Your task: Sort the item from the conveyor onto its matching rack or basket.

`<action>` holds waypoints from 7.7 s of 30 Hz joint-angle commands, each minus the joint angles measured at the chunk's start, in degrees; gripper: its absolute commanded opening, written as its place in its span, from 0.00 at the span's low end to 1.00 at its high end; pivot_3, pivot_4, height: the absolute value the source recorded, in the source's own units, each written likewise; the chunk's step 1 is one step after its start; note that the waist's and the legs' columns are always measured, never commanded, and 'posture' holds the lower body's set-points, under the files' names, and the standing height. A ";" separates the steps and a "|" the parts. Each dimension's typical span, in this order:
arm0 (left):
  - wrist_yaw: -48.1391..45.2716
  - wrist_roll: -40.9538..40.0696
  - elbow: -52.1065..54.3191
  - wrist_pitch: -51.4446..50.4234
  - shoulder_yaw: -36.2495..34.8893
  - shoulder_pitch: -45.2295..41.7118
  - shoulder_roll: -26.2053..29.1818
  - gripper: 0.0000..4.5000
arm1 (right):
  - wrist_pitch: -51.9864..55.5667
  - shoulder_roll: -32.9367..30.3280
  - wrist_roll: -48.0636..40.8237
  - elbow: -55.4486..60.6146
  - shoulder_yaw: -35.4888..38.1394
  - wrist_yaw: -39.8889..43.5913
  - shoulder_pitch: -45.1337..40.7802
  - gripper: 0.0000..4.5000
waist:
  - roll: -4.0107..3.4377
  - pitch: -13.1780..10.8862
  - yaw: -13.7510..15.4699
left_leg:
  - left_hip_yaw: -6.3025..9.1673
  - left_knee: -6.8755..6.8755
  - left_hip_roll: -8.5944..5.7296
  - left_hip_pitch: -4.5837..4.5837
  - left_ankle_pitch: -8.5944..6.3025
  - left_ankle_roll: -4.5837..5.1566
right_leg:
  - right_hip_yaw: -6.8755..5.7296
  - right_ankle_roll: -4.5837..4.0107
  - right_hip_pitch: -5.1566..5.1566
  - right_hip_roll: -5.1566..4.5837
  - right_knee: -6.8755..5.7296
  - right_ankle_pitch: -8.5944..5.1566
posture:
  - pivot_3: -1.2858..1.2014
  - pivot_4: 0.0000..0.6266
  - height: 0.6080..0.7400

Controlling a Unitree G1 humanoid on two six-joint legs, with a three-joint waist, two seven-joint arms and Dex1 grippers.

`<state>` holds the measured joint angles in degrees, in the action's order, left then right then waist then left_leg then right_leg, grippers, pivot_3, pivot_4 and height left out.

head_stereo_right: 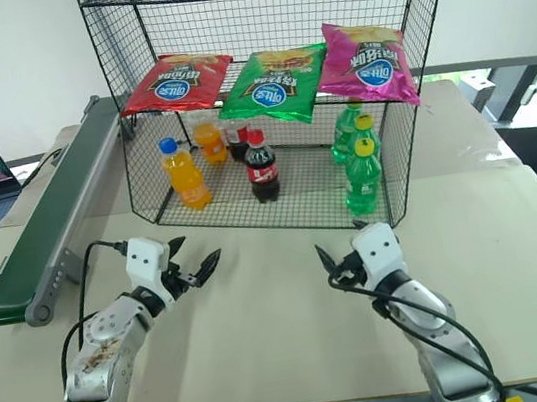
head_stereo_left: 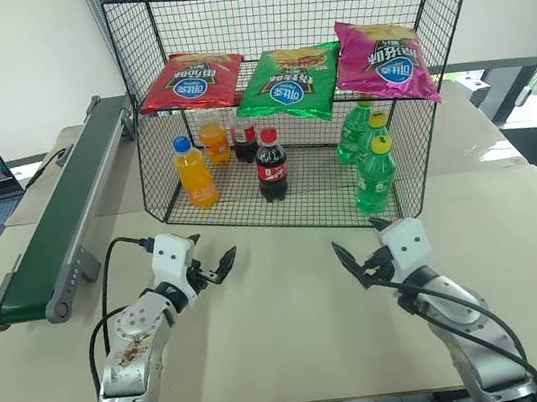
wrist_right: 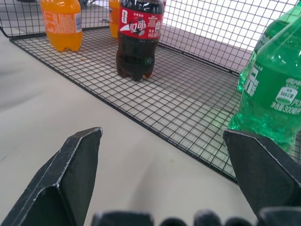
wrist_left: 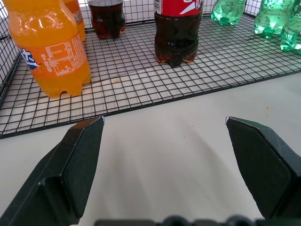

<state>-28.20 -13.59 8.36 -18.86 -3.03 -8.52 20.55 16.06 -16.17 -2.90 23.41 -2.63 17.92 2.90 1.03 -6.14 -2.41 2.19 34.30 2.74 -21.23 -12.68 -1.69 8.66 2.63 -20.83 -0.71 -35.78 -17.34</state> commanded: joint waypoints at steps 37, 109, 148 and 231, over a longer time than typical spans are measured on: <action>-0.71 -0.79 2.13 -0.04 -1.25 -1.71 2.20 0.98 | -0.52 0.34 0.65 4.34 -0.85 -1.49 -1.01 1.00 | 0.00 0.00 -0.01 | 0.00 0.00 0.00 0.00 0.00 0.00 | 0.00 0.01 0.00 0.00 -0.01 0.00 | 0.52 0.24 0.98; 34.48 -92.86 16.20 -8.74 -49.63 36.67 -4.31 0.98 | 4.40 -3.73 -29.81 -9.79 -6.41 45.80 -40.93 1.00 | -0.02 -0.32 -0.06 | 0.45 0.02 0.02 0.19 -0.01 -0.02 | -0.55 -0.36 0.10 -0.10 0.14 -0.21 | 0.52 0.24 0.98; 30.57 -96.89 2.87 -12.38 -50.82 32.41 2.80 0.98 | 3.34 -3.58 -31.46 -6.41 -5.77 43.32 -41.13 1.00 | -0.15 -0.41 -0.11 | 0.57 -0.36 0.03 0.11 0.10 -0.23 | -0.63 -0.55 -0.23 -0.10 0.12 -0.28 | 0.52 0.24 0.98; 14.46 -60.38 -48.39 -20.18 -32.69 -53.76 -6.98 0.01 | 8.66 -3.33 -17.60 13.87 1.62 2.25 -35.32 1.00 | -0.10 -0.49 1.55 | 1.08 -0.47 -0.10 -0.72 0.74 -1.05 | -1.14 0.15 -0.42 -0.10 0.08 -0.18 | 0.52 0.24 0.98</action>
<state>-15.35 -74.24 -43.48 -39.73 -35.29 -61.69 14.07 24.18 -19.26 -20.94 36.38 -1.35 20.83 -31.20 0.94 -6.62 -0.86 3.28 33.84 2.65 -21.95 -11.95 -2.74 7.52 2.77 -21.25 -0.81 -35.70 -17.52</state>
